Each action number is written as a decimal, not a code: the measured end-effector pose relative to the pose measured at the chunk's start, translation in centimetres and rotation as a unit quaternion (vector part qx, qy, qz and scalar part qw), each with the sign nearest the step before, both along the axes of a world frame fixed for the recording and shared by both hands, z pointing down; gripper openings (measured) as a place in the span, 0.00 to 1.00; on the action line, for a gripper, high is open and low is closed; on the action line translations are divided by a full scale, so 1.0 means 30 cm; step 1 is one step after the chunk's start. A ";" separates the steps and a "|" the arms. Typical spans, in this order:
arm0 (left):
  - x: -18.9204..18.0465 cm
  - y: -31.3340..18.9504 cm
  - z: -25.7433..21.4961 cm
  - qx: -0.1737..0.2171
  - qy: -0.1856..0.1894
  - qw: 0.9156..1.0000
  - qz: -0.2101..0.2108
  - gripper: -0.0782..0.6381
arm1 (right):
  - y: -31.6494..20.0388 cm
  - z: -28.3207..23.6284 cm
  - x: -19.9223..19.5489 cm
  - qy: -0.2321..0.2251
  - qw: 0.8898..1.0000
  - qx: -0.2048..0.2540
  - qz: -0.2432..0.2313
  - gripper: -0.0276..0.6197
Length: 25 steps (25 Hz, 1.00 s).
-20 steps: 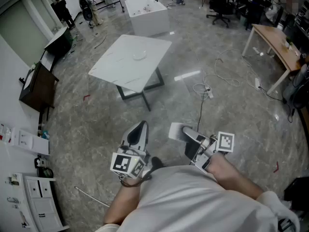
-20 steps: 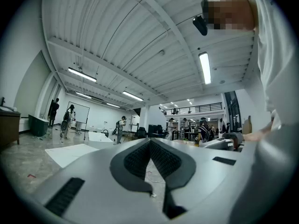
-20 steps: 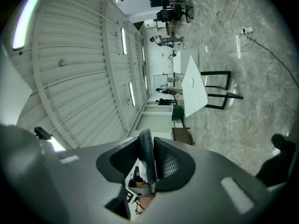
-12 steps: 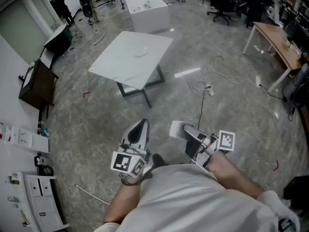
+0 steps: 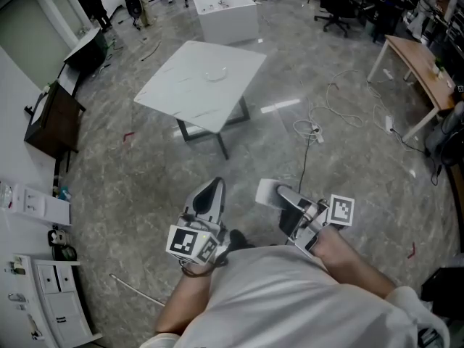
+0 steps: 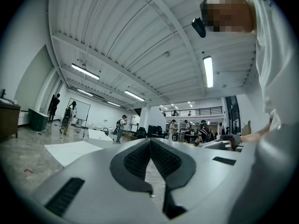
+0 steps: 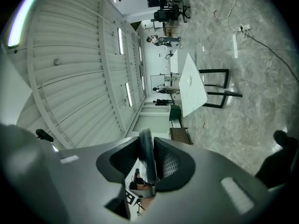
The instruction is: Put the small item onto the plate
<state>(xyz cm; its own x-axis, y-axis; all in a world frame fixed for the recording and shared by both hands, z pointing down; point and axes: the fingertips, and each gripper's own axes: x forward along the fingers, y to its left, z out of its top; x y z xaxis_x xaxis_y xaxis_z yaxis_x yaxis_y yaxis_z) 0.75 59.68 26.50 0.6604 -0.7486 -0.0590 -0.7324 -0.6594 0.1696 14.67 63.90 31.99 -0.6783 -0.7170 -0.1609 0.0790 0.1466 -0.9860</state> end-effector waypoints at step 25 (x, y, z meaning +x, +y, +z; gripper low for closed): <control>-0.424 -0.479 -0.030 0.002 -0.018 0.999 0.028 0.12 | -0.534 -0.010 -0.422 0.009 1.000 0.002 0.010 0.19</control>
<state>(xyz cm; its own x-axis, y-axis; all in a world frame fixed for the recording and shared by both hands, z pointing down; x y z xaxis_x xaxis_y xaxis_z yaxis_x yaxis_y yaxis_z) -11.97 45.31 25.60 0.7023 -0.7109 -0.0371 -0.7005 -0.6994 0.1419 2.02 47.88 31.67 -0.6667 -0.7299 -0.1510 0.0581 0.1510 -0.9868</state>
